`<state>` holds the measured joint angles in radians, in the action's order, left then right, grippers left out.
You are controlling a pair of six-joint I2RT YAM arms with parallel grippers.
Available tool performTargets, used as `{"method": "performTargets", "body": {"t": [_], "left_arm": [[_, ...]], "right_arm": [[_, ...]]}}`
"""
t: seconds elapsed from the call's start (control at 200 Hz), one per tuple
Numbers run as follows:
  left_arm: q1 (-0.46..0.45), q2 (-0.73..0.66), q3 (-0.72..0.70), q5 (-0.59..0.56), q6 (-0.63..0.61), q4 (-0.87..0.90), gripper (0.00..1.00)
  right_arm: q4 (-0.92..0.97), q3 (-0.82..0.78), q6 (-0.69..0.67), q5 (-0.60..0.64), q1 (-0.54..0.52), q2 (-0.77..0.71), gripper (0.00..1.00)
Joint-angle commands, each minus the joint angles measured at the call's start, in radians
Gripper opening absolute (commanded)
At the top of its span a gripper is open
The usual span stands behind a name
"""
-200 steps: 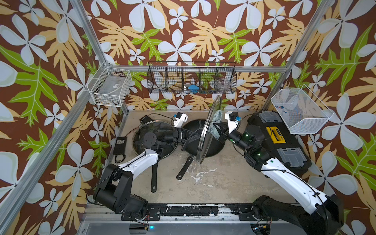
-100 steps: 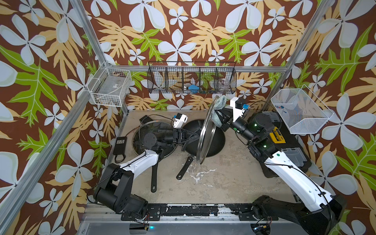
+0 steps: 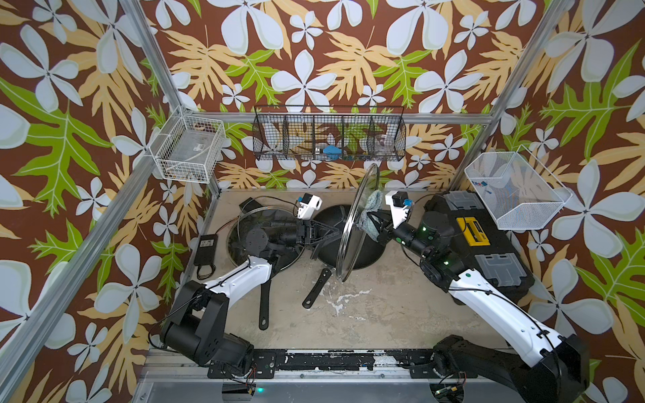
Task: Wipe the pot lid with a cloth
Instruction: Wipe the pot lid.
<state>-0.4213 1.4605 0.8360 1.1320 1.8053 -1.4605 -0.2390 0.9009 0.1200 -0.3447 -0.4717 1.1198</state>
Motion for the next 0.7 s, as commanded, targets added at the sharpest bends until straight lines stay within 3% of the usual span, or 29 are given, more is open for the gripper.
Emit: {"method": "performTargets", "body": {"t": [0.0,0.33,0.515,0.696], "left_arm": [[0.002,0.000,0.015,-0.062,-0.012,-0.141,0.00],[0.004,0.030,0.023,-0.094,-0.007,-0.141,0.00],[0.004,0.049,0.020,-0.109,-0.004,-0.141,0.00],[0.004,0.070,0.021,-0.107,-0.009,-0.143,0.00]], "right_arm": [[-0.005,-0.045,0.011,-0.071,-0.010,-0.045,0.00],[0.065,-0.087,-0.033,-0.143,-0.122,-0.154,0.00],[0.116,-0.024,-0.079,-0.164,-0.217,-0.180,0.00],[0.082,0.067,-0.075,-0.243,-0.229,-0.171,0.00]]}}
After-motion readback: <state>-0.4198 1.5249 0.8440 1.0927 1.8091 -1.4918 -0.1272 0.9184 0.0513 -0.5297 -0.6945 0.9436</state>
